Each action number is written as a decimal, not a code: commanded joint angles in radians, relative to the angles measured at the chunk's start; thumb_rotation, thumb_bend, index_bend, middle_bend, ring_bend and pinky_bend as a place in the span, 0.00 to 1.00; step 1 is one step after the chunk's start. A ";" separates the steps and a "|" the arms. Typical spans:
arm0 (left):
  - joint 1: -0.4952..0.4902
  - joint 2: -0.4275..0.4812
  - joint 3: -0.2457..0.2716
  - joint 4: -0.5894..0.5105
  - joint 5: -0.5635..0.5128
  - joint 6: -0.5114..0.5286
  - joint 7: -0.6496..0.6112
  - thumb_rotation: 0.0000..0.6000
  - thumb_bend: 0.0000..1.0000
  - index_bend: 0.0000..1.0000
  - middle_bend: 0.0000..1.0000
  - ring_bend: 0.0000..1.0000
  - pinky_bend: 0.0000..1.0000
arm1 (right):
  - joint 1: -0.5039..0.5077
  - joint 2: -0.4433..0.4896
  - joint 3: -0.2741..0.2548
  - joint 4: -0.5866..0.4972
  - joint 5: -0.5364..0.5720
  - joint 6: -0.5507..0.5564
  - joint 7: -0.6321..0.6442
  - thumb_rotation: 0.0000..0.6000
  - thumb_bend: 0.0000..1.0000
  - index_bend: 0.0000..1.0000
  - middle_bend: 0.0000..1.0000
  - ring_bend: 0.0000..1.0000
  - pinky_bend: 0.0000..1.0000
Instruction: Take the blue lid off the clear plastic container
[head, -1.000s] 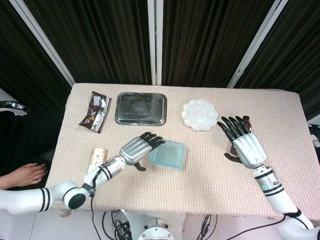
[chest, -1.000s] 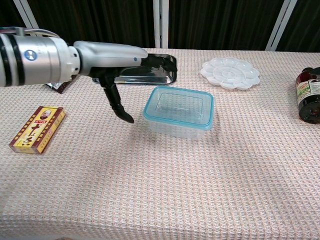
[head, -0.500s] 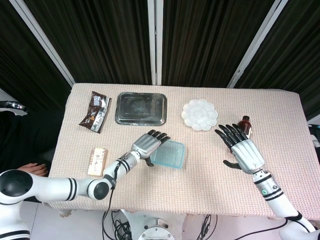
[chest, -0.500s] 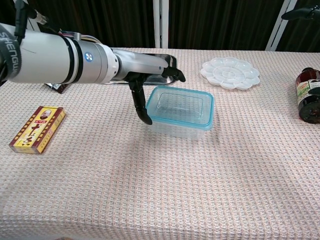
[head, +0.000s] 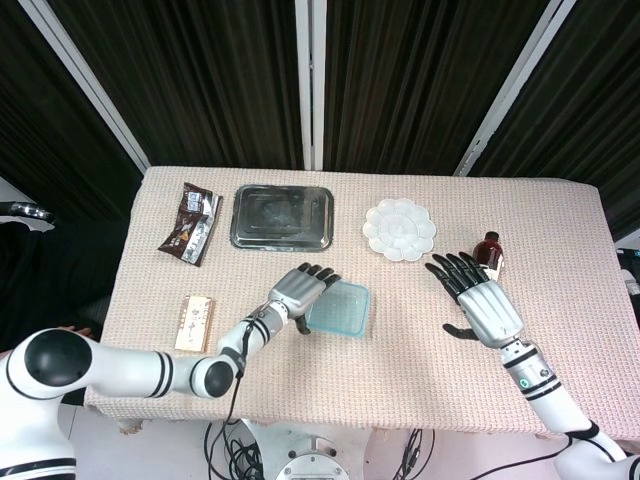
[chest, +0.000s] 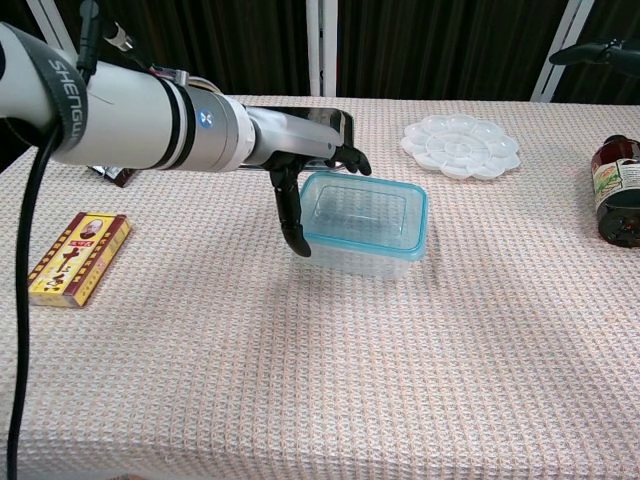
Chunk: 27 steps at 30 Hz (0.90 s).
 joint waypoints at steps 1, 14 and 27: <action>-0.014 -0.005 0.005 0.013 -0.019 -0.016 -0.011 1.00 0.00 0.00 0.00 0.00 0.09 | 0.001 -0.004 -0.002 0.002 -0.001 -0.003 0.001 1.00 0.03 0.00 0.05 0.00 0.00; -0.032 -0.058 0.005 0.046 -0.032 0.044 -0.055 1.00 0.00 0.20 0.24 0.14 0.25 | 0.041 -0.182 -0.029 0.068 -0.079 -0.019 0.014 1.00 0.03 0.06 0.23 0.01 0.10; -0.041 -0.070 0.015 0.042 -0.042 0.062 -0.042 1.00 0.00 0.26 0.33 0.19 0.26 | 0.084 -0.403 -0.019 0.269 -0.156 0.041 -0.021 1.00 0.03 0.48 0.54 0.31 0.48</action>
